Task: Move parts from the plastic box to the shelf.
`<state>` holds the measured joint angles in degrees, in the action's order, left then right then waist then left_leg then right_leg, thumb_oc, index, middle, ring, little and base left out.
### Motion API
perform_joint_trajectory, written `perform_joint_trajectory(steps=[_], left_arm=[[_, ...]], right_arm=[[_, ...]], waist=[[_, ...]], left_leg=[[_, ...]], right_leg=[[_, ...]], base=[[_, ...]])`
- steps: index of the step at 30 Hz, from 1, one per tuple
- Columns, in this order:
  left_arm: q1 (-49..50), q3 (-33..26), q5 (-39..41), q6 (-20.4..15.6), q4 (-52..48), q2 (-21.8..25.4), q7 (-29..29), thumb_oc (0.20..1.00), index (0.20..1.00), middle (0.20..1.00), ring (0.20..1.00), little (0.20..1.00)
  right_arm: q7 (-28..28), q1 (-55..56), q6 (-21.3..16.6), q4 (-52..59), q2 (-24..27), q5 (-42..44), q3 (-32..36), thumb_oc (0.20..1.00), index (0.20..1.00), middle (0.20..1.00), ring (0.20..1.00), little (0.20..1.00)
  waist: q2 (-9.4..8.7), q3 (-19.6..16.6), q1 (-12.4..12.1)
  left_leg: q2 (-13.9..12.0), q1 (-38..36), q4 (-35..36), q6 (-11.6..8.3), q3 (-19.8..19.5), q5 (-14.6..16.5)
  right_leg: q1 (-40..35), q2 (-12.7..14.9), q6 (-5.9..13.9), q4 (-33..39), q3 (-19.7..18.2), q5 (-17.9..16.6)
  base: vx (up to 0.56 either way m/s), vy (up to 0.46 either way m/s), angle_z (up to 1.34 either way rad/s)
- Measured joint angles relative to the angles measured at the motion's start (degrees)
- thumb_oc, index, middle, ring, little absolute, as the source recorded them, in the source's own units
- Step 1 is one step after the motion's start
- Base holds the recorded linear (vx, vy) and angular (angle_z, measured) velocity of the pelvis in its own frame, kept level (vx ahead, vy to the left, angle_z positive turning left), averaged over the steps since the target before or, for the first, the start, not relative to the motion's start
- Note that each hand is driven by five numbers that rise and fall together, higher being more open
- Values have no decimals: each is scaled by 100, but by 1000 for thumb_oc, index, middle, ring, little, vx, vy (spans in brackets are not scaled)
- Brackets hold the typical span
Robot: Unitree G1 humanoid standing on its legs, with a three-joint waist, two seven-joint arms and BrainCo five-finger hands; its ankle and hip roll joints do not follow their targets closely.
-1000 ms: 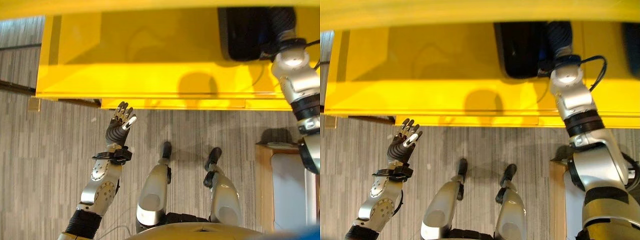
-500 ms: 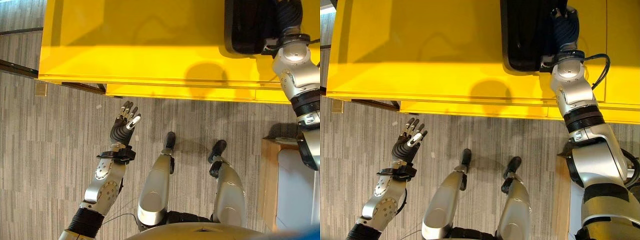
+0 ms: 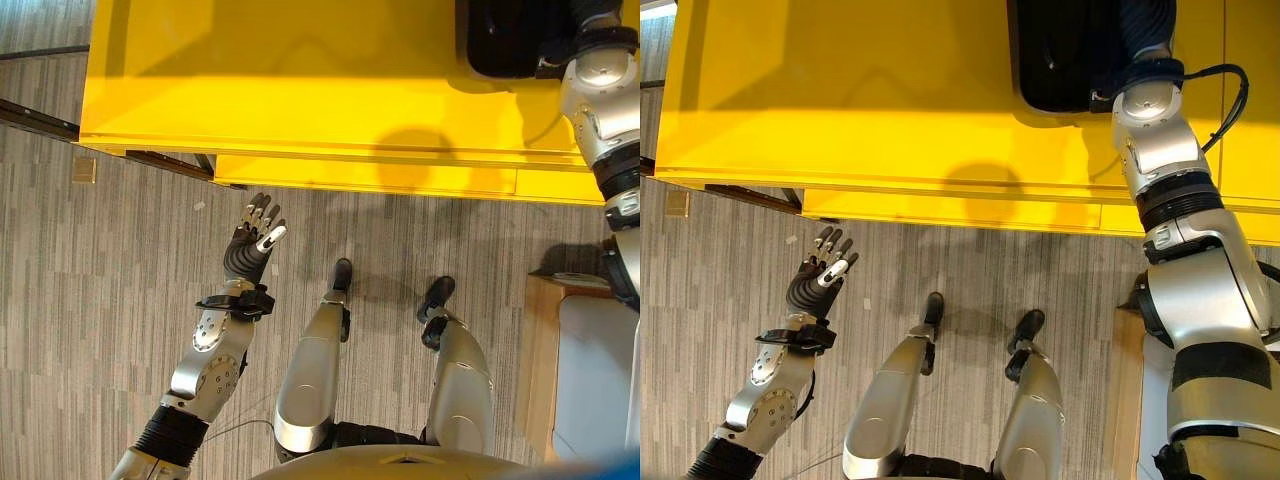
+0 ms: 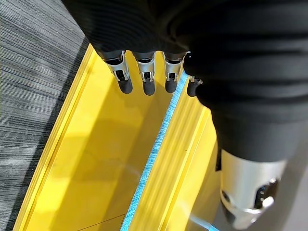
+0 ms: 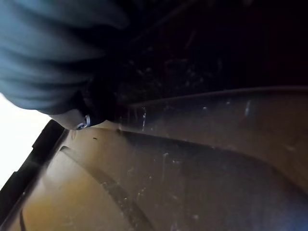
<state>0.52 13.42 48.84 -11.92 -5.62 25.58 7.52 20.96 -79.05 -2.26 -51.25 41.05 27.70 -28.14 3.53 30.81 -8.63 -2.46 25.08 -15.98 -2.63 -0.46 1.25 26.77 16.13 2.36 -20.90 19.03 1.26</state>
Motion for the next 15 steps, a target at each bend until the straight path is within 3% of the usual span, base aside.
perform_joint_trajectory(steps=[15], left_arm=[[-136, 59, 6, -84, -165, 48, 8, 1000, 1000, 1000, 1000, 1000]], right_arm=[[21, -155, -66, -238, 27, 144, 41, 200, 200, 200, 200, 200]], waist=[[5, 1, 125]], left_leg=[[31, 49, 56, -6, -9, -35]], right_leg=[[119, 45, -5, -99, -12, 57]], base=[[0, 3, 0]])
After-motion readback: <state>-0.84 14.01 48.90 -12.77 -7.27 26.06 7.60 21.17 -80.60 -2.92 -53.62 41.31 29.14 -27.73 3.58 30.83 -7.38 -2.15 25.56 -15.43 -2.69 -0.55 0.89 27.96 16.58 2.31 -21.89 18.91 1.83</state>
